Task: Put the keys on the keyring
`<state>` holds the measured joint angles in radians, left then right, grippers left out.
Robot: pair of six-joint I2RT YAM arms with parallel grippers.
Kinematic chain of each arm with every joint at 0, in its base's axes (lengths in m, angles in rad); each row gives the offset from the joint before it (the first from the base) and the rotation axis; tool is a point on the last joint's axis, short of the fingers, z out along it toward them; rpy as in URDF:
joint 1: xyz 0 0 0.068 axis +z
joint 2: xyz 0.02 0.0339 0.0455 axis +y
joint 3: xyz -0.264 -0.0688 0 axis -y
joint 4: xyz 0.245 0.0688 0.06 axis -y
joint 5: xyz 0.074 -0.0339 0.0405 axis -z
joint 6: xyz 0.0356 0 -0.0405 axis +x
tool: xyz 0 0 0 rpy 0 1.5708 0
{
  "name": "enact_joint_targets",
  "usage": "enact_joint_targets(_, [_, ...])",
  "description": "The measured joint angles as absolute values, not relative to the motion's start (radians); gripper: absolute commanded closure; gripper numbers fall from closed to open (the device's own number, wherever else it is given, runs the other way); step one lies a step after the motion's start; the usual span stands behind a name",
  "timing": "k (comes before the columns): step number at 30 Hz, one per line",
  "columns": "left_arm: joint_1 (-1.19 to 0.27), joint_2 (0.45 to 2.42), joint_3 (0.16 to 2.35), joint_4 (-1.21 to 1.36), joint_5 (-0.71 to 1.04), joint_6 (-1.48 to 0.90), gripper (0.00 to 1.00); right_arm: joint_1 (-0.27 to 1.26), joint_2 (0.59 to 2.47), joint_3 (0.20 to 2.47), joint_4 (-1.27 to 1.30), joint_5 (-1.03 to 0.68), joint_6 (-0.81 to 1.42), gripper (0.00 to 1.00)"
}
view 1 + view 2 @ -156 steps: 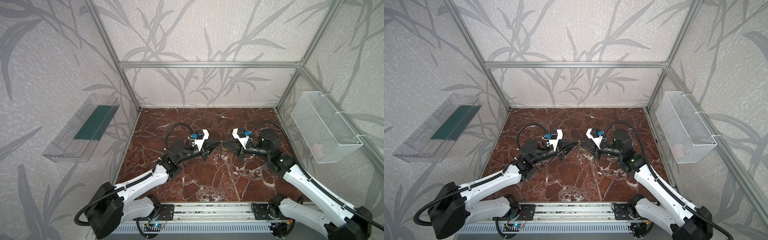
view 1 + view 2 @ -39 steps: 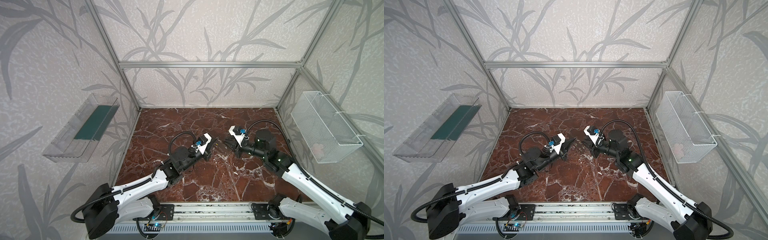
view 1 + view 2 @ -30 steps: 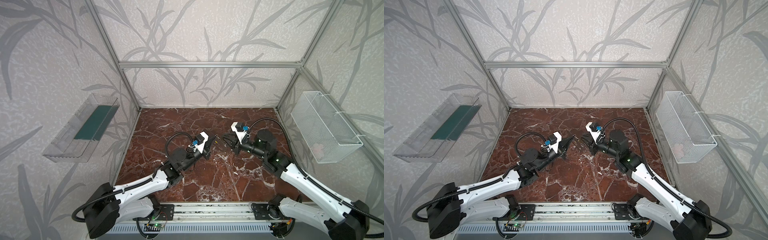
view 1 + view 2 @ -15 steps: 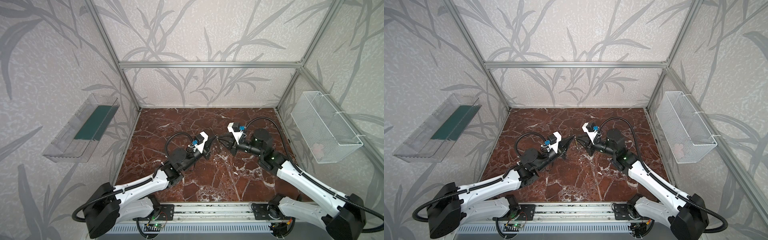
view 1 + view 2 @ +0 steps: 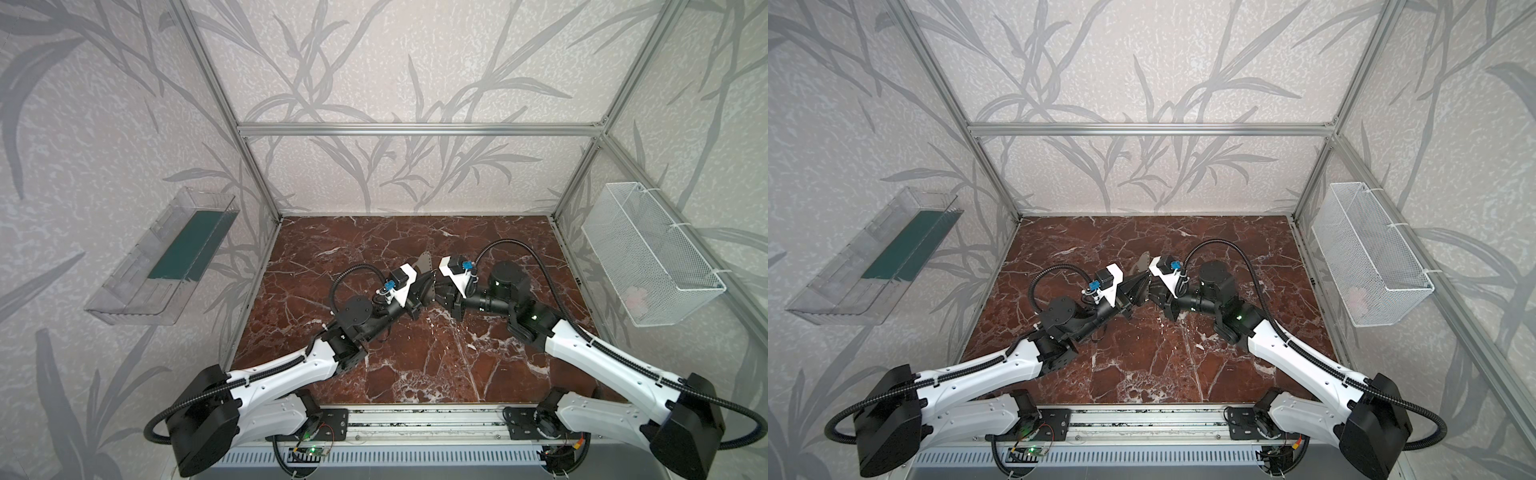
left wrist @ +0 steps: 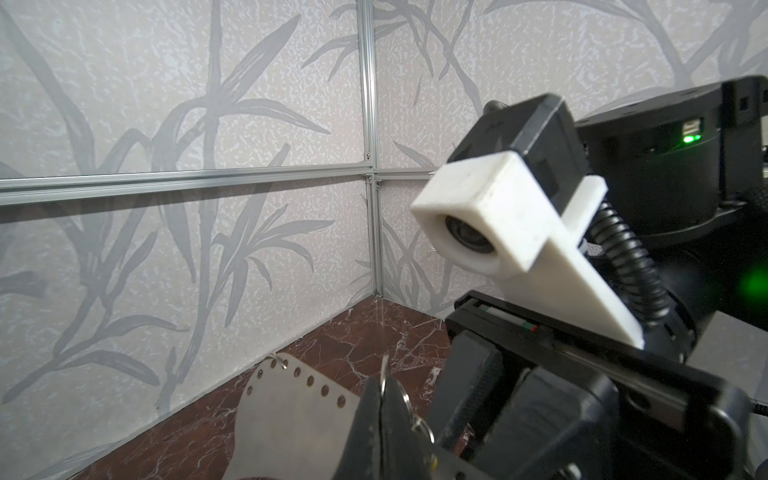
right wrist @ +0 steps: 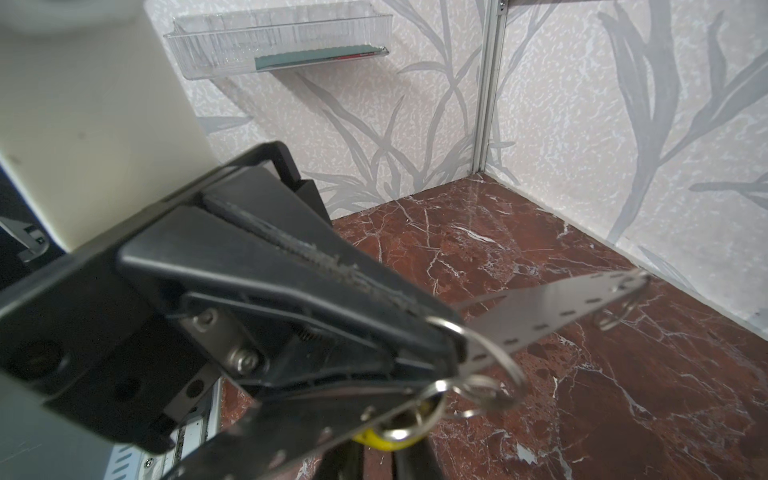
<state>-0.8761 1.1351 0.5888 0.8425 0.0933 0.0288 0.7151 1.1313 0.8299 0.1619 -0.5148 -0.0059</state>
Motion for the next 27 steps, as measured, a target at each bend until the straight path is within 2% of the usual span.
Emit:
enact_joint_targets(2, [-0.876,1.135,0.589,0.842,0.099,0.028,1.0,0.718,1.131,0.831,0.154,-0.514,-0.013,0.84])
enact_joint_targets(6, [-0.876,1.135,0.589,0.843,0.104,0.025,1.0,0.72,1.126,0.833,0.136,-0.496,-0.034,0.7])
enact_joint_targets(9, [-0.876,1.134,0.589,0.842,0.106,0.025,1.0,0.721,1.108,0.833,0.109,-0.47,-0.062,0.66])
enact_joint_targets(19, [-0.876,1.105,0.572,0.846,0.105,0.025,1.0,0.721,1.028,0.833,0.017,-0.313,-0.154,0.66])
enact_joint_targets(27, [-0.876,1.101,0.566,0.846,0.106,0.024,1.0,0.71,0.995,0.833,0.005,-0.209,-0.162,0.71])
